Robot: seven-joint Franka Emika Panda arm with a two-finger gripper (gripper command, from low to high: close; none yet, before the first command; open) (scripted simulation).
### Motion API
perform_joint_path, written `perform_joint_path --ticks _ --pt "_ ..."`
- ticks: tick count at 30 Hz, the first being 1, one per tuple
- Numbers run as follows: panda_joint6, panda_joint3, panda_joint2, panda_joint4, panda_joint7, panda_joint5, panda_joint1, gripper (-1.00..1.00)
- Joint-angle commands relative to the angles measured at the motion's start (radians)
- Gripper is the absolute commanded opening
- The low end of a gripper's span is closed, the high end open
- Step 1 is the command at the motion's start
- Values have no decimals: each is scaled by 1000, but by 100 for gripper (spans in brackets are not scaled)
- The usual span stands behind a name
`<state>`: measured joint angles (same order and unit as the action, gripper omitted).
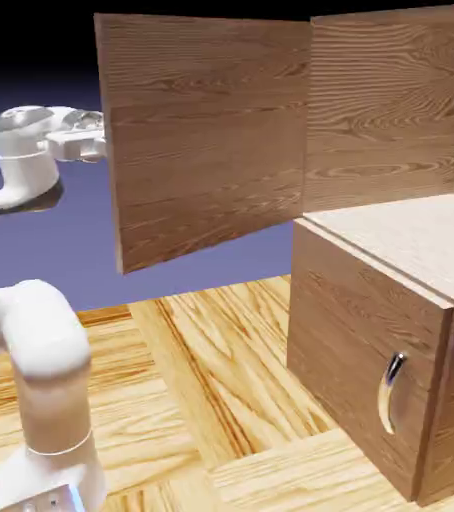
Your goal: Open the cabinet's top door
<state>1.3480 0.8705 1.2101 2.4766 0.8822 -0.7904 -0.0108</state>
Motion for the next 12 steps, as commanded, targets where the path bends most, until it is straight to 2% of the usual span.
perform_joint_path --ticks 1,11,12 --pt "-28 31 -15 -36 -2 18 36 -100" --pt "-259 261 -88 -352 14 128 365 -100" --pt "-259 261 -88 -352 14 128 365 100"
